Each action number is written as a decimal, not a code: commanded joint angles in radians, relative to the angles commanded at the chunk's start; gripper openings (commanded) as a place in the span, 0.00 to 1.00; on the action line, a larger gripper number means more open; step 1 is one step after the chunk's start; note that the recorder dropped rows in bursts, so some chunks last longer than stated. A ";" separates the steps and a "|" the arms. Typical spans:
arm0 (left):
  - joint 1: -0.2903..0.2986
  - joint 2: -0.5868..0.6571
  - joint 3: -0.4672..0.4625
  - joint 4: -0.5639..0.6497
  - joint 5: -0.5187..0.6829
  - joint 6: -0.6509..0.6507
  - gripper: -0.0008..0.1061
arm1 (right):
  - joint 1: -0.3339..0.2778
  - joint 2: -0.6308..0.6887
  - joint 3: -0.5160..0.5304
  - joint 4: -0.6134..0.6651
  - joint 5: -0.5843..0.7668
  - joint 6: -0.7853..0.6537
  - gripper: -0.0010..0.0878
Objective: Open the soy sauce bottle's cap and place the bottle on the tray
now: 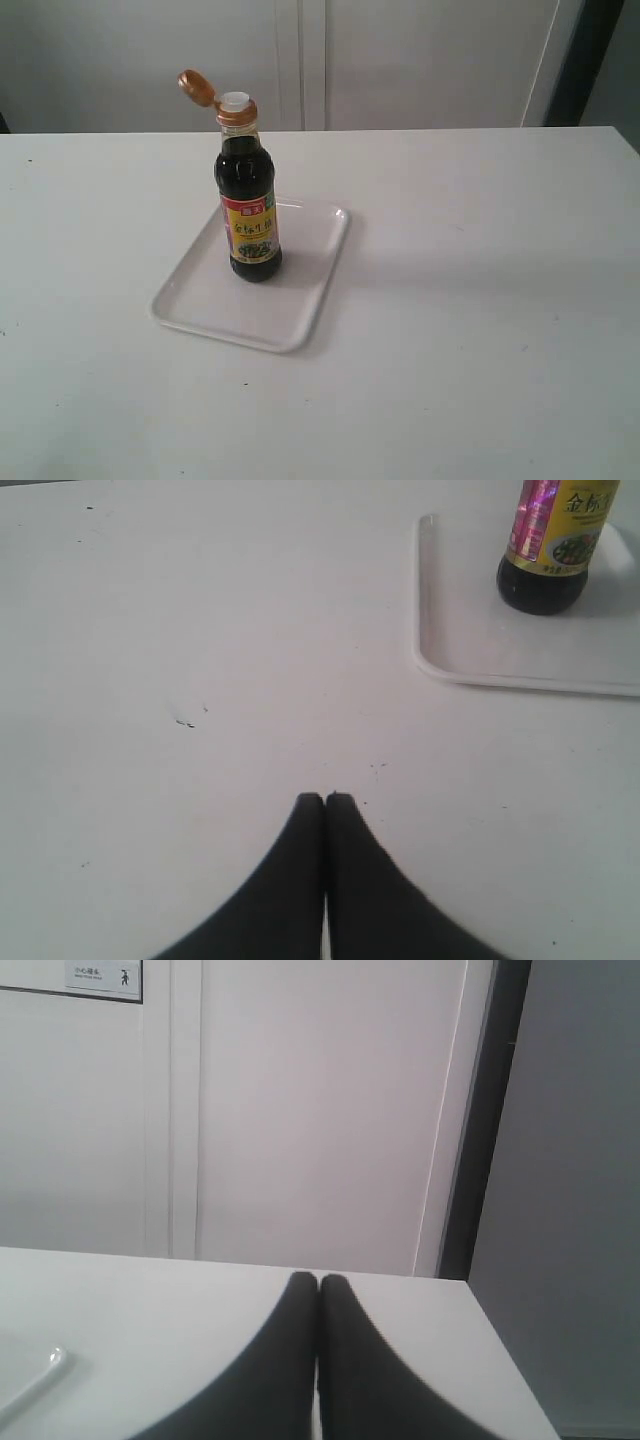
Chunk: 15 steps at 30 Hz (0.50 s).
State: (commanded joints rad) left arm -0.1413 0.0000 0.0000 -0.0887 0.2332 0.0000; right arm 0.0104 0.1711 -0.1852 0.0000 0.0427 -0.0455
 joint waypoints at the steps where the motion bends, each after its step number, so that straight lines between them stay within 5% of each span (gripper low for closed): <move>1: 0.000 0.000 0.000 0.000 0.000 0.000 0.01 | 0.000 -0.013 0.015 0.000 0.017 0.005 0.01; 15: 0.000 0.000 0.000 0.000 0.000 0.000 0.01 | 0.000 -0.133 0.183 0.011 0.085 0.008 0.01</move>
State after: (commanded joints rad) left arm -0.1413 0.0000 0.0000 -0.0887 0.2332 0.0000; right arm 0.0104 0.0380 -0.0026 0.0107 0.1275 -0.0380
